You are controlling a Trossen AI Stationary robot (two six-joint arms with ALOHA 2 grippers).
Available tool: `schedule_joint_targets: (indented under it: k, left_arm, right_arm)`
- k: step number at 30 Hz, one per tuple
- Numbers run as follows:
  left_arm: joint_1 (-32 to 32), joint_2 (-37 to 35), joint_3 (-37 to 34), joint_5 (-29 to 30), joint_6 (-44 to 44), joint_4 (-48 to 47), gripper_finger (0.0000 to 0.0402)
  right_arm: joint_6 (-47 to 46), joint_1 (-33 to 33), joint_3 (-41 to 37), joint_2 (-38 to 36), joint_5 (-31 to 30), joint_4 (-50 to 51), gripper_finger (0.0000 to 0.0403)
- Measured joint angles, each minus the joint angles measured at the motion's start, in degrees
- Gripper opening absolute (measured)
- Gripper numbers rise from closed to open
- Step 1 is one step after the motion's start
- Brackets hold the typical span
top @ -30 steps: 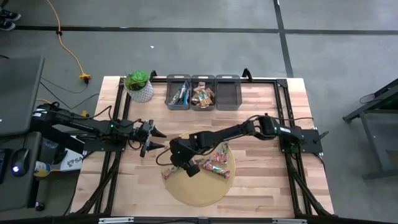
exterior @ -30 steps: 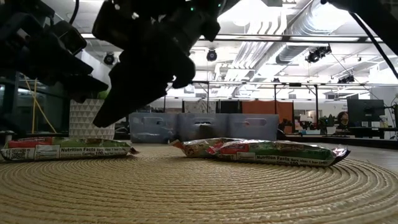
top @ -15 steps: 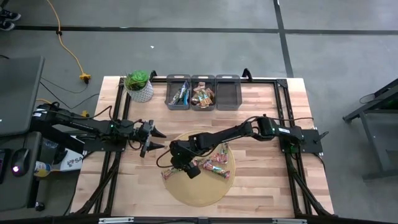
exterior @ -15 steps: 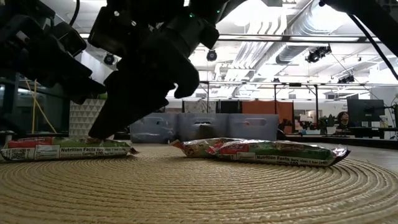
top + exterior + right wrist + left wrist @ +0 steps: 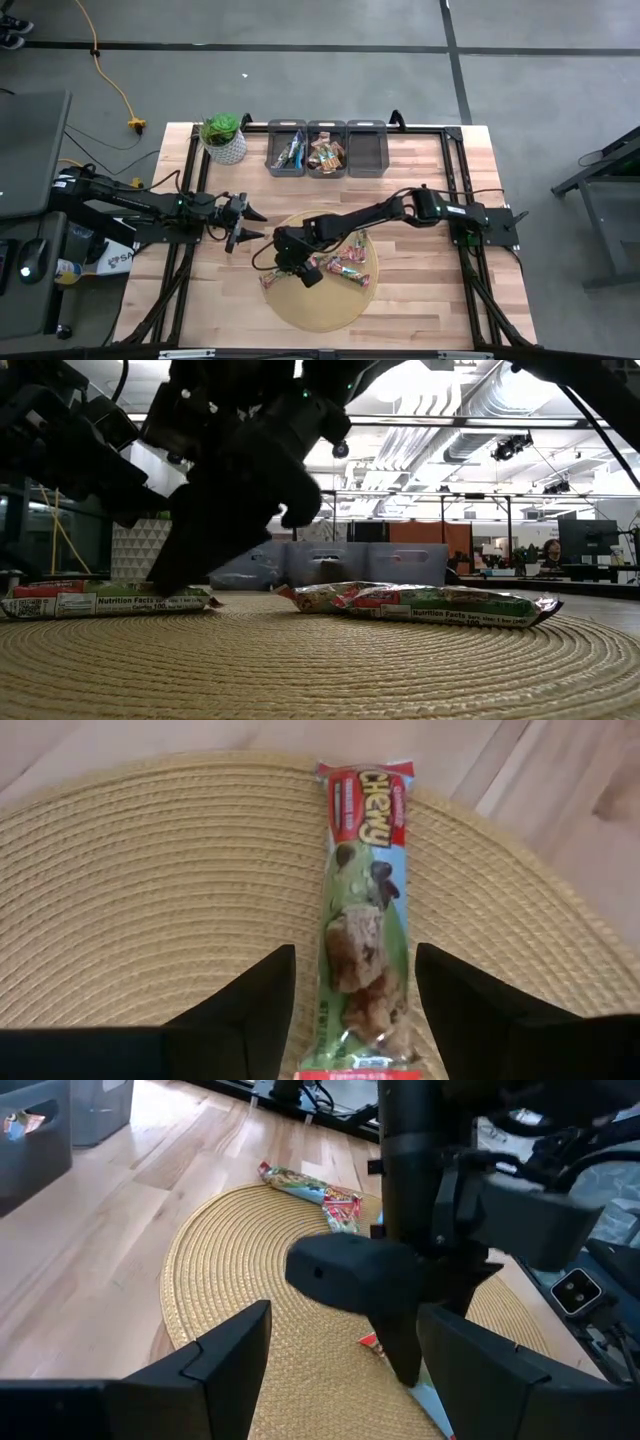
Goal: Pick and place Granola Bars by type
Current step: Put the red granola bar into the right black bin
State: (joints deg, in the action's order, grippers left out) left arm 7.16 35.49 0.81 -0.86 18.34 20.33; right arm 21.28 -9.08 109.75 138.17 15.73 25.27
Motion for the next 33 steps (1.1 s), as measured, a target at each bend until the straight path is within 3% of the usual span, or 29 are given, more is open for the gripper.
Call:
schedule_joint_targets:
  k: [20,33]
  left_arm:
    - [-0.01,-0.01,-0.01,0.01,-0.01,-1.26,0.0248]
    - [-0.01,-0.01,0.0,0.0,0.01,-1.24,0.0248]
  right_arm:
    - [-0.25,-0.02,0.0,1.31,-2.1,-1.54,0.0191]
    - [-1.69,-0.02,0.07,1.55,-1.35,-0.84,0.0139]
